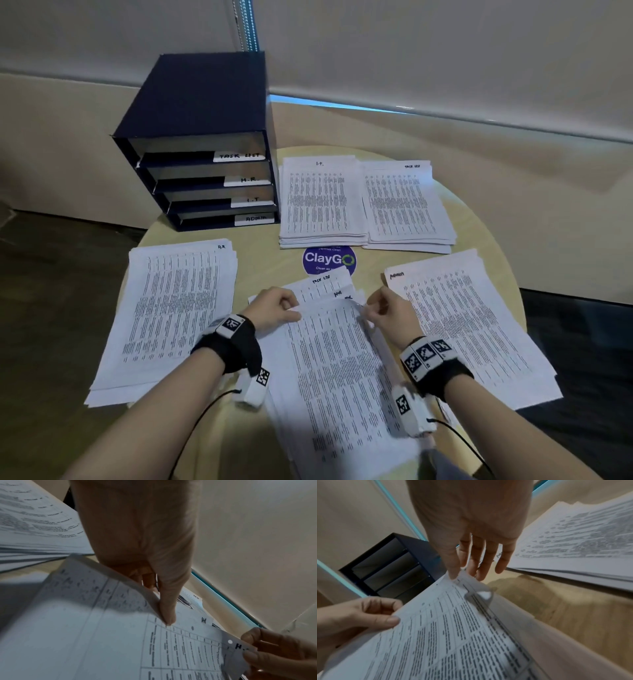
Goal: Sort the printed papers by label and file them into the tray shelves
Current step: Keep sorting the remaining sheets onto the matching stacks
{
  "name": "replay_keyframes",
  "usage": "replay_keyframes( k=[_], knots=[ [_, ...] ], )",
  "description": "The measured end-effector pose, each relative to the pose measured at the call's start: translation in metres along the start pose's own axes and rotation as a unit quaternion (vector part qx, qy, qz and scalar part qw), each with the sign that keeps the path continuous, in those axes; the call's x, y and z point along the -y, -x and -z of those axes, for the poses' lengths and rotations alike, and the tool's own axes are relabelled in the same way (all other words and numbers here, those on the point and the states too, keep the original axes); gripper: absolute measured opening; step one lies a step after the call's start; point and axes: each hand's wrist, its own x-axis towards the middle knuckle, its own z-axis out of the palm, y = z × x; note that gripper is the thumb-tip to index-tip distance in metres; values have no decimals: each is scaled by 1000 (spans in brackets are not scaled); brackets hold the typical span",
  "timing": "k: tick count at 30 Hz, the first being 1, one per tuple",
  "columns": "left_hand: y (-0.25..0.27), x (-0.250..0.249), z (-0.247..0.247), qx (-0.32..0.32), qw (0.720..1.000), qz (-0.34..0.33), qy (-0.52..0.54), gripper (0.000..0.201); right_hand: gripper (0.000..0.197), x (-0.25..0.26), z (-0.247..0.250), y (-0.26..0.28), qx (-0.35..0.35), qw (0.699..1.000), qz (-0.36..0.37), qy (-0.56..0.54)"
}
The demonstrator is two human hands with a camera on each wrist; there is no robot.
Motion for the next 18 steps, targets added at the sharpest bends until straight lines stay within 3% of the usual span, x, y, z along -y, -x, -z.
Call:
replay_keyframes(
  k=[4,7,9,13,15,18],
  knots=[
    [2,0,3,17,999,2,45,14,20,2,-9,-2,-30,997,32,58],
    [3,3,3,0,998,-20,51,24,26,1,-3,2,2,992,91,88],
    [2,-1,4,-24,998,-55,1,8,37,0,5,7,31,988,111,105],
    [0,-6,0,-64,987,-116,-95,18,40,-2,16,16,38,986,107,118],
    [-2,-10,-2,-47,985,-109,-128,10,38,0,19,19,37,986,106,120],
    [-9,-14,-5,-2,974,-82,-209,24,35,-1,18,22,49,983,116,131]
  ],
)
